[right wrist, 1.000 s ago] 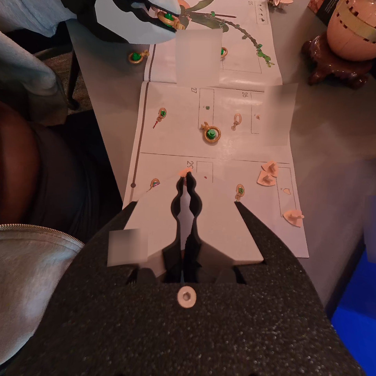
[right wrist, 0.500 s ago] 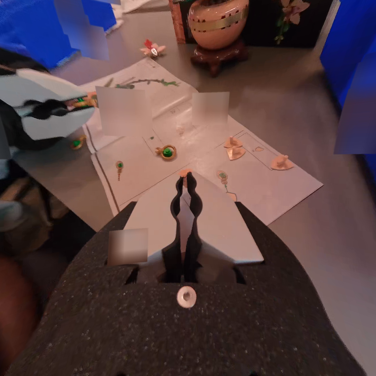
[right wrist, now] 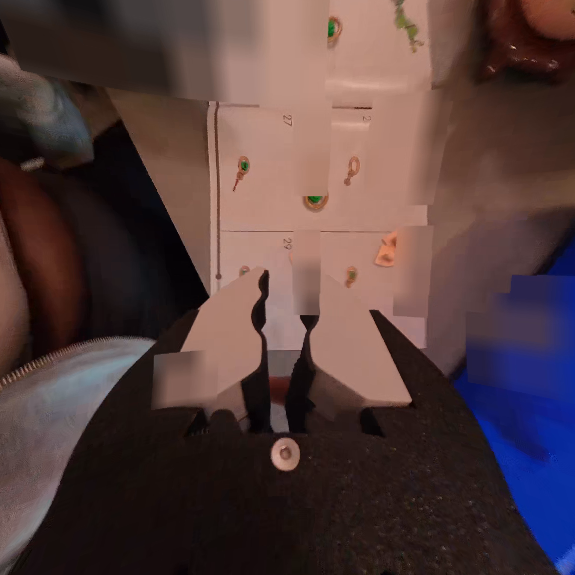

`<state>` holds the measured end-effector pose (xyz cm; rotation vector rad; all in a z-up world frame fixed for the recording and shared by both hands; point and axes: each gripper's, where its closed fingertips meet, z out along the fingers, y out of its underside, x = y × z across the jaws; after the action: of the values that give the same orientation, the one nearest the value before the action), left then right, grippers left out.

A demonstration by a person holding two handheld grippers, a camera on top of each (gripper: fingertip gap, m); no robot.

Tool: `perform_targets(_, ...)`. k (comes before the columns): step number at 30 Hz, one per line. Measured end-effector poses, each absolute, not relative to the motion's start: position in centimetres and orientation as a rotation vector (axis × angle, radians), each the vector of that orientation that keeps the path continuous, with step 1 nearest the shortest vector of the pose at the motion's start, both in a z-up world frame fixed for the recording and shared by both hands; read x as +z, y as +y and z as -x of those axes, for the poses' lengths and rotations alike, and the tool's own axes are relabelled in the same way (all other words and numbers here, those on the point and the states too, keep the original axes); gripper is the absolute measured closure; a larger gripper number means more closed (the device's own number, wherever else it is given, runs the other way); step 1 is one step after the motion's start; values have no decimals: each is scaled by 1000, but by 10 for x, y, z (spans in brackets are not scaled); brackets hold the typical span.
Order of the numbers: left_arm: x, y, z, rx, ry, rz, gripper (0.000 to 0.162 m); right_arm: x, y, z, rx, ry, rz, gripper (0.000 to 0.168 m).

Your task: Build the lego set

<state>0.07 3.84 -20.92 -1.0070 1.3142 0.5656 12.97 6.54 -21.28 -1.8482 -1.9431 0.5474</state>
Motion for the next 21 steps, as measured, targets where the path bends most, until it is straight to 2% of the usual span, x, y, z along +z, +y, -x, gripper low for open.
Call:
perform_targets(4, -209, 38, 0, 579, 1318, 1007, 154, -218, 94, -112, 449, -2296, 1919, 161)
perform_targets(8, -209, 38, 2, 580, 1313, 1009, 154, -237, 92, -104, 400, -2428, 2218, 159)
perform_targets(13, -206, 33, 2, 566, 1312, 994, 154, -252, 84, -111, 274, -2454, 2304, 152)
perform_targets(19, -205, 31, 1, 559, 1310, 980, 154, -262, 86, -108, 261, -2365, 2160, 162)
perform_targets(21, -202, 31, 1, 548, 1292, 982, 154, -253, 82, -87, 473, -2228, 2033, 166)
